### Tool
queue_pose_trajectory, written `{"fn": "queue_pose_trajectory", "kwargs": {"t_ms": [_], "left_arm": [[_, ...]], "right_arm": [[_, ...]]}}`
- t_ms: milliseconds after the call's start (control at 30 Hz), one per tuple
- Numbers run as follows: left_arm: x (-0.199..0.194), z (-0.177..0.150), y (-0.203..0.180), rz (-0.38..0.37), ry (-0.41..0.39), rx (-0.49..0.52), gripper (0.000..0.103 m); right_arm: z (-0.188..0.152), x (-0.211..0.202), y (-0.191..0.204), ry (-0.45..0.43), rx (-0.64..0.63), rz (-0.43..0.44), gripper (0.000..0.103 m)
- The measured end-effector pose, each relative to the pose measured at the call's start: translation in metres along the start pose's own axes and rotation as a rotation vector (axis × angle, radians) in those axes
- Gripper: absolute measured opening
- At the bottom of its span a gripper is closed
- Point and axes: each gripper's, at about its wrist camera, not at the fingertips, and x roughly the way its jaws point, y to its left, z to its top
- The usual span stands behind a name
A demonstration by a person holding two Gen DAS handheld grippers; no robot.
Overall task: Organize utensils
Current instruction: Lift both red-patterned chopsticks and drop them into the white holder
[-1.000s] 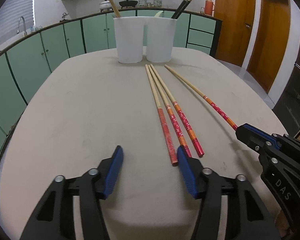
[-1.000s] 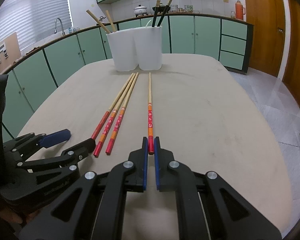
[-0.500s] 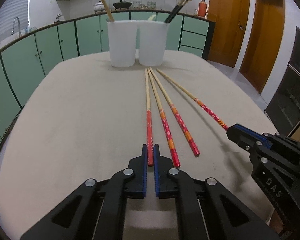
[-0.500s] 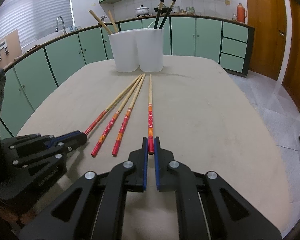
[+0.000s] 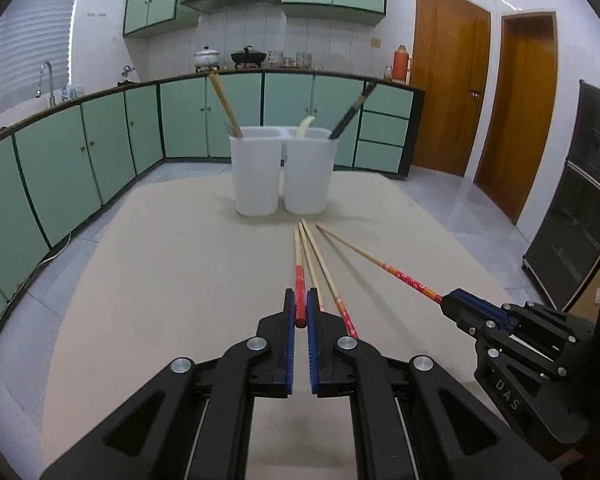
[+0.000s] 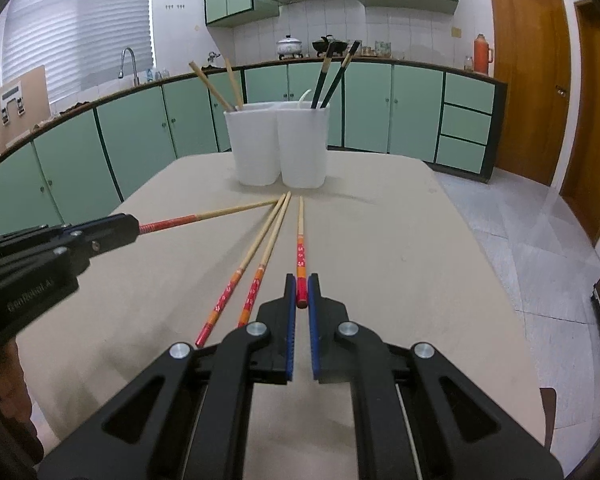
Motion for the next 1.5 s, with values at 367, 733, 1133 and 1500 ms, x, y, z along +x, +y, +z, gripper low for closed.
{"fn": "queue_pose_trajectory", "kwargs": {"t_ms": [367,733,1133,1500], "left_arm": [[-0.017,0.020,0.016,0.004,-0.079,-0.053,0.005],[-0.027,0.055,0.029,0.001,-0.160,-0.066,0.006],[-0.027,0.098,0.031,-0.021,-0.189,-0.035,0.005],[-0.041,0.135,0.034,-0.056,-0.226,-0.035,0.005]], "right_arm": [[0.014,-0.011,-0.007,-0.034,0.001,0.000,0.005],[0.072,-0.030,-0.014,-0.108,-0.018,0.056,0.005],[0.149,-0.020,-0.021,-0.072,-0.035,0.140,0.005],[0.201,-0.027,-0.015,-0.074,-0.096,0.222,0.005]]}}
